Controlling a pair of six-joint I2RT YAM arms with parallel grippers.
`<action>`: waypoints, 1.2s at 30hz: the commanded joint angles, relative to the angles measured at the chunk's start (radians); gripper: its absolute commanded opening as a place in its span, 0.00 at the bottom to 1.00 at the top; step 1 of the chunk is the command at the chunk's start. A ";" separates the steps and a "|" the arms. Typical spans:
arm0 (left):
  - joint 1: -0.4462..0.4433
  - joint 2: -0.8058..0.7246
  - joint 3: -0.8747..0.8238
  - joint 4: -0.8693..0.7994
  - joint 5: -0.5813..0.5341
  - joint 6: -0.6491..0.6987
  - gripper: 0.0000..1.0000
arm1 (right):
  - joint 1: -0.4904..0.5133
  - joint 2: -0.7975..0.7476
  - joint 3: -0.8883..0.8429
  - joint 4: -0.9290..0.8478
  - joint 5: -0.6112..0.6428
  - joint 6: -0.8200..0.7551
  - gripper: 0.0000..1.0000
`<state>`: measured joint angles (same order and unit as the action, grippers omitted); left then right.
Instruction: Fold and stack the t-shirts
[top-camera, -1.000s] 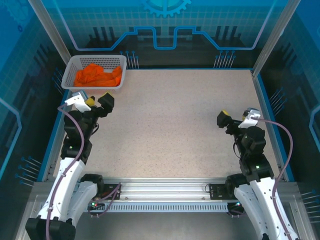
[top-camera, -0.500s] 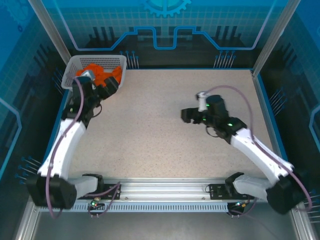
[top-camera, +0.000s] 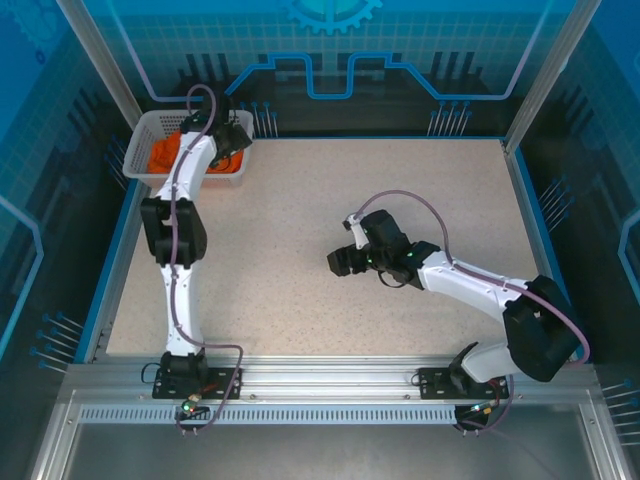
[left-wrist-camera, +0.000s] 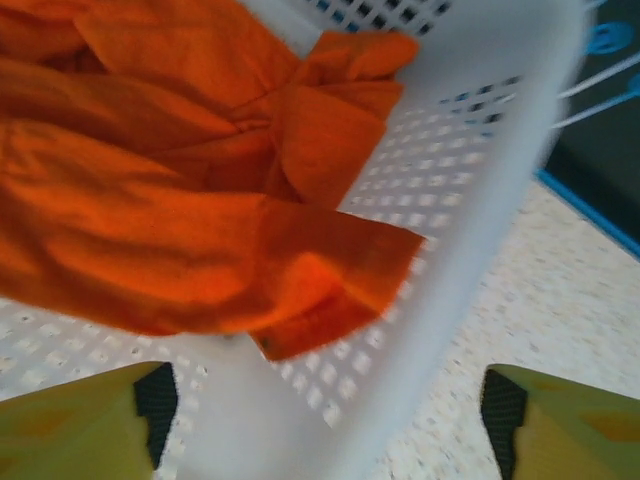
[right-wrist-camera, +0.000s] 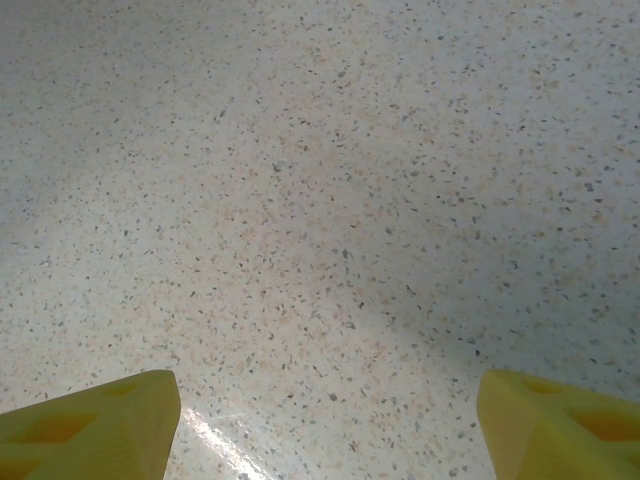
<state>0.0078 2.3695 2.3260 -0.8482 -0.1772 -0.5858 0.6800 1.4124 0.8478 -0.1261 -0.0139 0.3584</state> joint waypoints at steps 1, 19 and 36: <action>0.061 0.069 0.097 -0.082 0.045 -0.045 0.77 | 0.012 0.024 0.017 0.040 -0.033 0.008 0.79; 0.072 0.253 0.171 0.155 0.341 -0.189 0.48 | 0.066 0.128 0.128 -0.040 -0.031 -0.032 0.75; -0.026 -0.360 -0.143 0.561 -0.120 0.016 0.00 | 0.074 0.113 0.132 -0.050 -0.001 -0.041 0.73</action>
<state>0.0216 2.2200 2.1468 -0.4828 -0.1646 -0.6437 0.7383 1.5509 0.9649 -0.1677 -0.0326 0.3317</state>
